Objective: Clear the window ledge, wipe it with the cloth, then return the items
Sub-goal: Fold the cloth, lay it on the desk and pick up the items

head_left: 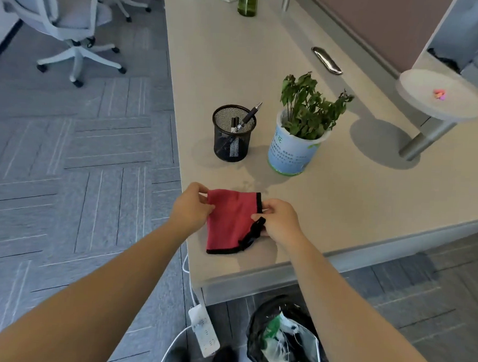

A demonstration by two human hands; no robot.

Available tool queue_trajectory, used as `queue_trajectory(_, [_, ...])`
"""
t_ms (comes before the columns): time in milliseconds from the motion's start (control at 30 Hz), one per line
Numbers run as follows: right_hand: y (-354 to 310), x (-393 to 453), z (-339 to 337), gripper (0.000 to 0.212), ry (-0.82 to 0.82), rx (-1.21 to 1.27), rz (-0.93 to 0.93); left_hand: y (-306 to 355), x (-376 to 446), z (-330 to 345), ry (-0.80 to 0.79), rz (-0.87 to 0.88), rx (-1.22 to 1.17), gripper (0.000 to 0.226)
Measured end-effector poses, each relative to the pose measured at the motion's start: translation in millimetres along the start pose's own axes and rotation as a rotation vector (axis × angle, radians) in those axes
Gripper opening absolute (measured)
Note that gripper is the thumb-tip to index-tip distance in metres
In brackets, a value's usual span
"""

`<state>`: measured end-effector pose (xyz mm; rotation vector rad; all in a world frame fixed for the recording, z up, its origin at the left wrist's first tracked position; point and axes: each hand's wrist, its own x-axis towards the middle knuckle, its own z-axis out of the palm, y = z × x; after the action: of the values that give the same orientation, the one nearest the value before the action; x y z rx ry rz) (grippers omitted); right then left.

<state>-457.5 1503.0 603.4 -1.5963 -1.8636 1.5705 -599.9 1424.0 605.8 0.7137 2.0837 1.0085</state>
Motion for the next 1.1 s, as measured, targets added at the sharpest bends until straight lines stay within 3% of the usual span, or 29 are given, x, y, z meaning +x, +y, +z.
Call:
queue_trajectory(100, [3.5,8.2,-4.1,0.024,-0.012,-0.063,0.039,-0.1,10.0,4.4,0.012,0.006,0.178,0.033])
queue_trajectory(233, [-0.3,16.7,-18.7,0.041,0.145,-0.134,-0.01,5.6,23.7,5.8,0.05,0.05,0.233,0.044])
queue_trajectory(367, [-6.0,44.6,-34.6,0.083,0.387,0.079,-0.078,22.8,47.9,3.9,0.088,0.137,0.167,0.074])
queue_trajectory(433, [-8.6,62.8,-42.3,0.104,0.425,0.131,-0.098,30.9,66.7,4.7,0.098,0.167,0.105,0.088])
queue_trajectory(700, [-3.7,120.3,-53.4,0.131,0.412,0.289,-0.314,37.6,143.0,22.3,0.045,0.269,-0.275,0.129])
queue_trajectory(833, [-3.6,132.9,-53.9,0.115,0.419,0.329,-0.382,32.5,155.9,29.0,0.037,0.341,-0.383,0.12])
queue_trajectory(1000, [-8.2,140.7,-49.9,0.12,0.494,0.289,-0.385,30.0,164.3,29.1,0.05,0.415,-0.348,0.109])
queue_trajectory(1100, [-10.1,142.1,-47.4,0.118,0.537,0.245,-0.386,31.7,162.1,27.5,0.065,0.401,-0.319,0.091])
